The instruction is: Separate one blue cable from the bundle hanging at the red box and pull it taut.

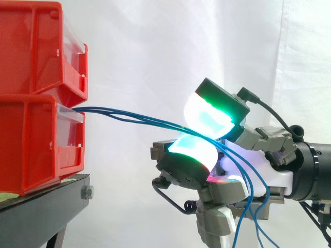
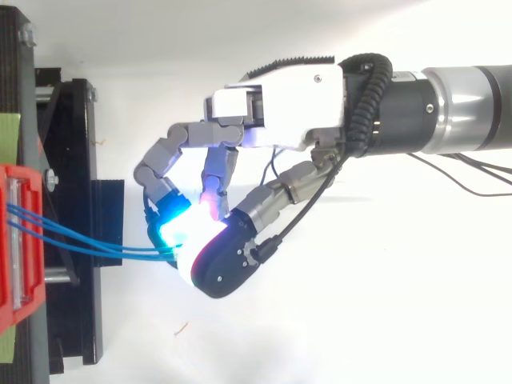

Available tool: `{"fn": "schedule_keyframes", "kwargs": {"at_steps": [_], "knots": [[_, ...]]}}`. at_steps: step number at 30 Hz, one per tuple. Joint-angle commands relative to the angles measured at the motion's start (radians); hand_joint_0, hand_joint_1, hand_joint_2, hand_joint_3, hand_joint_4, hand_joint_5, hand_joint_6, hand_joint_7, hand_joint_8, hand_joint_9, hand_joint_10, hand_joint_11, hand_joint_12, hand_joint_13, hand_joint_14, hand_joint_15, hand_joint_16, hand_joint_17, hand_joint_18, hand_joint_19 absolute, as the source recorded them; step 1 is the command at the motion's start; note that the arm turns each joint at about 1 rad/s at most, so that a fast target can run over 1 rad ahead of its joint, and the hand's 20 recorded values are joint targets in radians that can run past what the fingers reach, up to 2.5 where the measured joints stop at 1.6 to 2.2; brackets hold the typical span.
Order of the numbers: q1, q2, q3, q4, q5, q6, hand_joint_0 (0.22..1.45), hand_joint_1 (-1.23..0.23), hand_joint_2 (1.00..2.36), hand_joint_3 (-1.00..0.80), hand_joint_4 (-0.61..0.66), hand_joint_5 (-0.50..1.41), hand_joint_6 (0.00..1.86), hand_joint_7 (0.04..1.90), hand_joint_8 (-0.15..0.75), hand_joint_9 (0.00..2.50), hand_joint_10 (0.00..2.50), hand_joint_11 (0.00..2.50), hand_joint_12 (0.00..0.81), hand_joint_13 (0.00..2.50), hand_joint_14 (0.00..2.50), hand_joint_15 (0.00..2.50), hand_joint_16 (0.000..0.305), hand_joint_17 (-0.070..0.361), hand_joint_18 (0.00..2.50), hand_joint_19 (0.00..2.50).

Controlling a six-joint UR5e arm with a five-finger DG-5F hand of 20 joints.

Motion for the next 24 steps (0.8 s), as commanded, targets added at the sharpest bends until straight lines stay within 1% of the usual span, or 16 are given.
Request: {"fn": "schedule_keyframes", "kwargs": {"at_steps": [1, 5, 7, 10, 11, 13, 14, 16, 17, 19, 22, 24], "knots": [[0.000, 0.000, 0.000, 0.000, 0.000, -0.002, 0.81, -0.95, 1.00, -0.50, -0.08, -0.17, 0.92, 1.36, 0.323, 1.23, 0.02, 1.03, 0.351, 1.20, 0.02, 0.66, 0.042, 0.094, 1.04, 0.53], [0.000, 0.000, 0.000, 0.000, 0.000, 0.000, 0.79, -0.96, 1.00, -0.50, -0.09, -0.16, 0.92, 1.40, 0.311, 1.24, 0.02, 1.03, 0.347, 1.20, 0.02, 0.66, 0.042, 0.094, 1.04, 0.53], [0.000, 0.000, 0.000, 0.000, 0.000, 0.000, 0.78, -0.96, 1.00, -0.50, -0.13, -0.15, 0.91, 1.45, 0.307, 1.24, 0.02, 1.03, 0.348, 1.20, 0.02, 0.66, 0.041, 0.093, 1.04, 0.54], [0.000, 0.000, 0.000, -0.002, 0.000, -0.002, 0.77, -0.96, 1.00, -0.50, -0.16, -0.15, 0.91, 1.47, 0.301, 1.26, 0.02, 1.02, 0.345, 1.20, 0.02, 0.66, 0.041, 0.093, 1.04, 0.54], [0.000, 0.000, 0.000, -0.003, 0.000, 0.000, 0.77, -0.96, 1.00, -0.50, -0.16, -0.15, 0.91, 1.48, 0.300, 1.26, 0.02, 1.01, 0.349, 1.20, 0.02, 0.66, 0.041, 0.093, 1.04, 0.54], [0.000, 0.000, 0.000, -0.005, 0.000, -0.002, 0.77, -0.97, 1.00, -0.50, -0.12, -0.15, 0.90, 1.59, 0.302, 1.26, 0.02, 1.02, 0.345, 1.20, 0.02, 0.66, 0.041, 0.092, 1.04, 0.55], [0.000, 0.000, 0.000, -0.005, 0.000, 0.000, 0.77, -0.96, 1.00, -0.50, -0.11, -0.15, 0.90, 1.61, 0.307, 1.26, 0.02, 1.02, 0.345, 1.21, 0.02, 0.66, 0.041, 0.091, 1.04, 0.56], [0.000, 0.000, 0.000, -0.005, 0.000, 0.000, 0.70, -0.84, 1.00, -0.45, -0.07, -0.16, 0.91, 1.51, 0.312, 1.26, 0.02, 0.99, 0.362, 1.20, 0.02, 0.67, 0.042, 0.095, 1.04, 0.60], [0.000, 0.000, 0.000, -0.005, 0.000, -0.002, 0.69, -0.84, 1.00, -0.45, -0.06, -0.16, 0.90, 1.50, 0.311, 1.26, 0.02, 0.99, 0.363, 1.20, 0.02, 0.67, 0.042, 0.096, 1.04, 0.60], [0.000, 0.000, 0.000, -0.005, 0.000, 0.000, 0.65, -0.77, 1.00, -0.46, -0.01, -0.16, 0.90, 1.42, 0.314, 1.26, 0.02, 0.99, 0.369, 1.20, 0.02, 0.68, 0.044, 0.100, 1.03, 0.62], [0.000, 0.000, 0.000, -0.005, 0.000, 0.000, 0.61, -0.67, 1.00, -0.49, 0.05, -0.17, 0.88, 1.35, 0.328, 1.26, 0.02, 0.98, 0.377, 1.19, 0.02, 0.68, 0.045, 0.102, 1.02, 0.65], [0.000, 0.000, 0.000, -0.006, 0.000, 0.000, 0.58, -0.61, 1.00, -0.50, 0.08, -0.17, 0.86, 1.34, 0.329, 1.26, 0.02, 0.98, 0.381, 1.20, 0.02, 0.67, 0.046, 0.103, 1.03, 0.66]]}}
